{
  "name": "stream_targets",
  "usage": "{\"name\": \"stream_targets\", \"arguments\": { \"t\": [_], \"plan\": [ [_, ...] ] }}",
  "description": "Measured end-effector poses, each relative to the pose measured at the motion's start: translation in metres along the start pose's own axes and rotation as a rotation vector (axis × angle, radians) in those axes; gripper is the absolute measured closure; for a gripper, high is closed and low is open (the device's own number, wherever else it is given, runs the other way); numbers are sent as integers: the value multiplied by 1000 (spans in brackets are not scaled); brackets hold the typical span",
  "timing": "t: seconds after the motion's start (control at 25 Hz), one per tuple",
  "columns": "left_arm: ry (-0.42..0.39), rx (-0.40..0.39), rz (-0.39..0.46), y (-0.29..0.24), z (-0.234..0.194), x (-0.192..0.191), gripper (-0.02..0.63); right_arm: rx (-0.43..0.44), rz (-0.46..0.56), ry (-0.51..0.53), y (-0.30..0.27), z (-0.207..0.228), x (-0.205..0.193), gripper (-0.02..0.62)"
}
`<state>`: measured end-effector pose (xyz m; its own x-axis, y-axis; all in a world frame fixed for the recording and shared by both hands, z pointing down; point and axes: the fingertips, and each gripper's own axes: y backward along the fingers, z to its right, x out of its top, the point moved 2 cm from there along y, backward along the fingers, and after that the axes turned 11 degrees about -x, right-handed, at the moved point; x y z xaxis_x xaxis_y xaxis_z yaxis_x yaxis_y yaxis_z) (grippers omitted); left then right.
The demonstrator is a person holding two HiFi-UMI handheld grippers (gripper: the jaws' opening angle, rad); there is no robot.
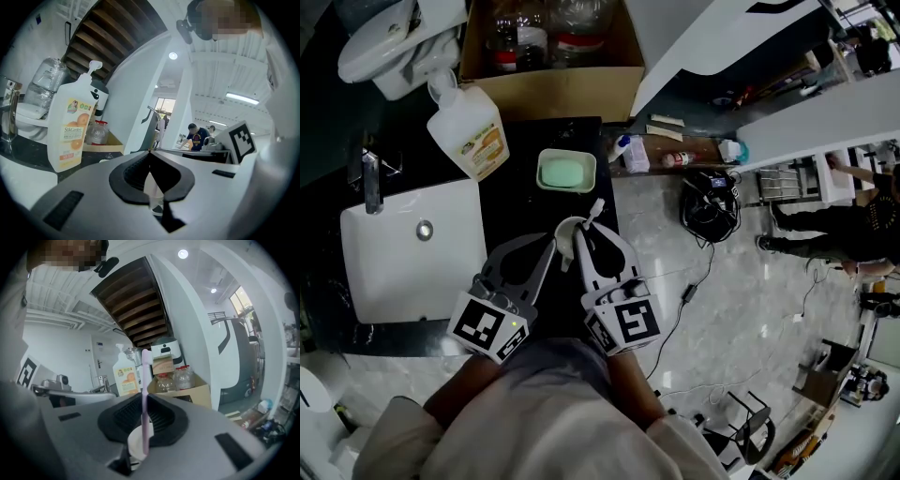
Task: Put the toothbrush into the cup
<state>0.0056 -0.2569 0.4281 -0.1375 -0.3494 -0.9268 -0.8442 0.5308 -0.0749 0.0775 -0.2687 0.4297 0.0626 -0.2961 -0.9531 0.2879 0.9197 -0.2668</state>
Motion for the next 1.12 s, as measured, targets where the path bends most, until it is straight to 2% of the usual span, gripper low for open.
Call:
{"name": "stream_targets", "arguments": {
  "t": [0.6, 1.12],
  "plan": [
    [25, 1, -22, -4, -7, -12, 595, -7, -87, 1, -9, 2, -29, 552],
    [30, -2, -23, -4, -7, -13, 595, -7, -115, 8, -11, 2, -35, 551]
  ]
}}
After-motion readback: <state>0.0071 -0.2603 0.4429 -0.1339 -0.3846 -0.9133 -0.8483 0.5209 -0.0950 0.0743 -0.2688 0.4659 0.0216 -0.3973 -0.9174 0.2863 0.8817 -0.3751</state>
